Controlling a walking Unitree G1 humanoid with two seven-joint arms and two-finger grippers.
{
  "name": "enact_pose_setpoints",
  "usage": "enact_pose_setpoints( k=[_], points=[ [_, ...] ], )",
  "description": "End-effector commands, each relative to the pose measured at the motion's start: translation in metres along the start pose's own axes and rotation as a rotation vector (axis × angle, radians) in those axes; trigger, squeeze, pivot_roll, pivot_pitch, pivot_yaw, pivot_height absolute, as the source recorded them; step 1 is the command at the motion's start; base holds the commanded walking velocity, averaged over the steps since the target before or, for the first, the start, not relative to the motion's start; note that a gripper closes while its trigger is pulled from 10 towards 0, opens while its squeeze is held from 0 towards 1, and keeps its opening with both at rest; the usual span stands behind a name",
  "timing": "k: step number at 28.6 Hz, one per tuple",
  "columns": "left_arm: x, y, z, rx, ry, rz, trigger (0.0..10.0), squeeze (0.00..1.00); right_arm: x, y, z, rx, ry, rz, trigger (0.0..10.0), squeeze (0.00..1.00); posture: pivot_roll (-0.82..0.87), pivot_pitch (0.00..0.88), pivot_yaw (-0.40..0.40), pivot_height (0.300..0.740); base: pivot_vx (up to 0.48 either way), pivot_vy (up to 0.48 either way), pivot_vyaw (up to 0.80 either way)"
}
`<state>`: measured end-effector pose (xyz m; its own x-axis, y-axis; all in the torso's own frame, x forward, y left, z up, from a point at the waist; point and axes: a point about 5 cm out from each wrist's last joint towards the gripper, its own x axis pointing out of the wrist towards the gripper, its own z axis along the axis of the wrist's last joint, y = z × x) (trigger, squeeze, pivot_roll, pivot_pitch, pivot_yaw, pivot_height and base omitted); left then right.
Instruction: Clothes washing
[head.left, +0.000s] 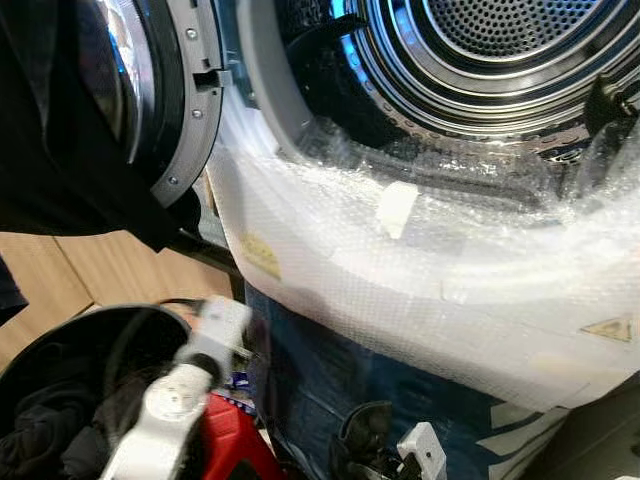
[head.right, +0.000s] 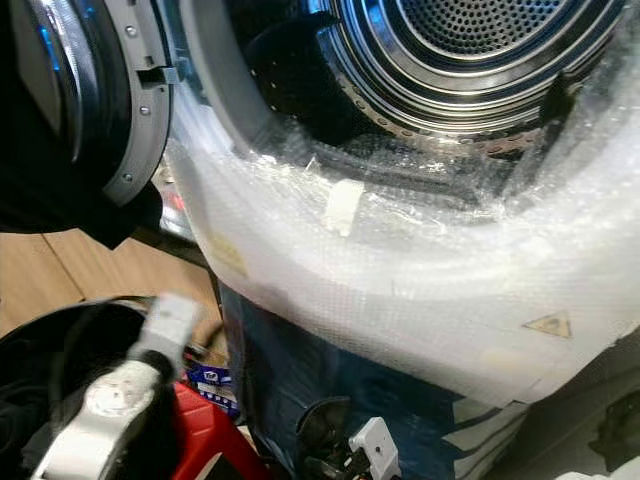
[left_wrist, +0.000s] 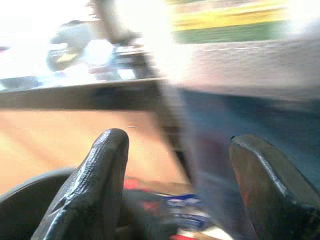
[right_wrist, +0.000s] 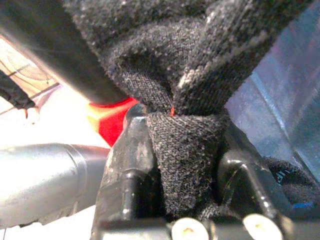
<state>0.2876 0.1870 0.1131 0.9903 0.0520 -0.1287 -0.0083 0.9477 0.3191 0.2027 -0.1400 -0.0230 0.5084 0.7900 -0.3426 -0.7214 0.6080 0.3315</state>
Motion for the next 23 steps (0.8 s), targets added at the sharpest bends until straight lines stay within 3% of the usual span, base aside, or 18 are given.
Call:
enact_pose_setpoints(
  k=[1, 6, 7, 12, 16, 18, 23],
  points=[
    [-0.003, 0.011, -0.022, 0.025, 0.064, 0.096, 10.0, 0.0, 0.001, 0.004, 0.008, -0.015, -0.041, 0.026, 0.0, 0.0, 0.06, 0.0, 0.012, 0.74, 0.0, 0.0, 0.0],
    [-0.005, 0.023, -0.039, 0.059, 0.075, 0.162, 10.0, 0.0, -0.007, 0.013, 0.019, -0.057, -0.076, 0.089, 0.0, 0.0, 0.05, 0.0, 0.012, 0.74, 0.0, 0.0, 0.0],
    [-0.006, 0.034, -0.042, 0.038, 0.062, 0.249, 10.0, 0.0, -0.012, 0.017, 0.031, -0.089, -0.118, 0.112, 0.0, 0.0, 0.03, 0.0, 0.013, 0.74, 0.0, 0.0, 0.0],
    [-0.013, 0.047, -0.039, -0.016, -0.008, 0.388, 10.0, 0.0, -0.018, 0.027, 0.048, -0.118, -0.184, 0.125, 0.0, 0.0, 0.04, 0.0, 0.008, 0.74, 0.0, 0.0, 0.0],
    [-0.023, 0.05, -0.034, -0.004, -0.072, 0.438, 10.0, 0.0, -0.022, 0.032, 0.059, -0.136, -0.215, 0.109, 0.0, 0.0, 0.04, 0.0, 0.003, 0.74, 0.0, 0.0, 0.0],
    [-0.032, 0.05, -0.037, -0.007, -0.074, 0.446, 10.0, 0.0, -0.025, 0.034, 0.078, -0.135, -0.288, 0.086, 0.0, 0.0, 0.05, 0.0, -0.007, 0.74, 0.0, 0.0, 0.0],
    [-0.036, 0.043, -0.043, -0.01, -0.073, 0.429, 10.0, 0.0, -0.029, 0.045, 0.11, -0.125, -0.417, 0.113, 0.0, 0.0, 0.06, 0.0, -0.023, 0.74, 0.0, 0.0, 0.0]
  ],
)
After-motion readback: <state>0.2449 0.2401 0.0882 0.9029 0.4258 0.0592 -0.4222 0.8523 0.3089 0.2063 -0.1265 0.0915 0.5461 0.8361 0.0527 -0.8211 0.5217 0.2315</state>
